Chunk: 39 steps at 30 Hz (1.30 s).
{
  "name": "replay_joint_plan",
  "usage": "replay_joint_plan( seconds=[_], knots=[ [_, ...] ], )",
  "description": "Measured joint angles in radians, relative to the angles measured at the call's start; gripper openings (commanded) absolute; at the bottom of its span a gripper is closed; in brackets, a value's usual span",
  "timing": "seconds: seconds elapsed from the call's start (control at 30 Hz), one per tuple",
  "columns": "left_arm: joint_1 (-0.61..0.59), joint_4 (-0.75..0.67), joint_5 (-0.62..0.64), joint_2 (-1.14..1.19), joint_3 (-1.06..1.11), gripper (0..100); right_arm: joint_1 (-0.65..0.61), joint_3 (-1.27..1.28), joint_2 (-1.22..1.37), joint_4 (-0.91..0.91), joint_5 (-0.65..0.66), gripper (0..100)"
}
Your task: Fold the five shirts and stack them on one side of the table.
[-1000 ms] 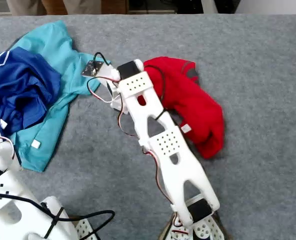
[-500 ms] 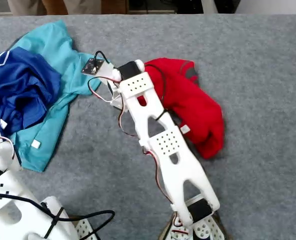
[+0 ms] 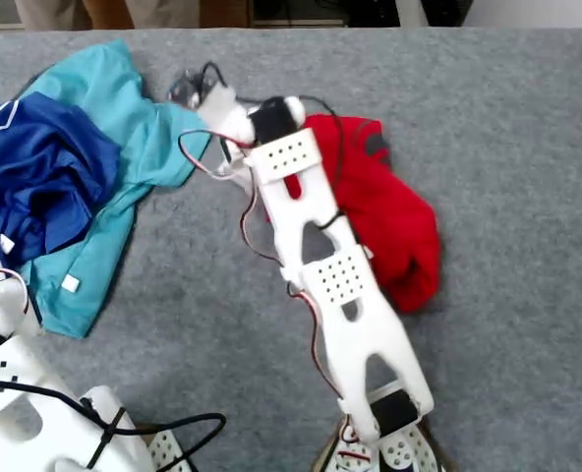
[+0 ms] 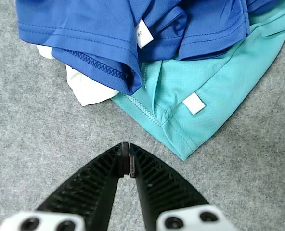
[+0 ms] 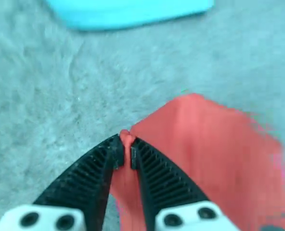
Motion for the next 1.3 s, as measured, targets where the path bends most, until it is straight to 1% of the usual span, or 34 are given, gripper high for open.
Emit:
replay_joint_plan(
  seconds=[0.13, 0.3, 0.4, 0.5, 0.6, 0.67, 0.77, 0.83, 0.93, 1.07, 1.23, 1.3],
  knots=[
    [-0.008, 0.000, -0.003, 0.000, -0.011, 2, -0.014, -0.003, -0.184, 0.000, -0.055, 0.1],
    [-0.083, 0.008, -0.003, 0.000, -0.064, 2, -0.080, -0.003, -0.454, -0.014, -0.104, 0.1],
    [-0.121, 0.057, -0.028, 0.000, -0.115, 2, -0.141, -0.003, -0.621, -0.060, -0.110, 0.1],
    [-0.137, 0.092, -0.046, 0.000, -0.132, 2, -0.224, -0.003, -0.758, -0.143, -0.110, 0.0],
    [-0.137, 0.097, -0.048, 0.000, -0.135, 2, -0.290, -0.005, -0.853, -0.264, -0.110, 0.0],
    [-0.137, 0.097, -0.048, 0.000, -0.135, 2, -0.304, 0.009, -0.901, -0.356, -0.110, 0.0],
    [-0.137, 0.097, -0.048, 0.000, -0.135, 2, -0.296, 0.101, -0.950, -0.451, -0.110, 0.0],
    [-0.137, 0.097, -0.048, 0.000, -0.135, 2, -0.256, 0.199, -0.959, -0.488, -0.110, 0.0],
    [-0.137, 0.097, -0.048, 0.000, -0.135, 2, -0.152, 0.379, -0.954, -0.522, -0.110, 0.0],
    [-0.137, 0.097, -0.048, 0.000, -0.135, 2, 0.031, 0.634, -0.898, -0.589, -0.110, 0.1],
    [-0.137, 0.110, -0.048, 0.000, -0.175, 2, 0.275, 0.914, -0.747, -0.649, -0.114, 0.1],
    [-0.094, 0.132, -0.048, 0.000, -0.210, 2, 0.351, 0.979, -0.704, -0.649, -0.114, 0.1]
  ],
)
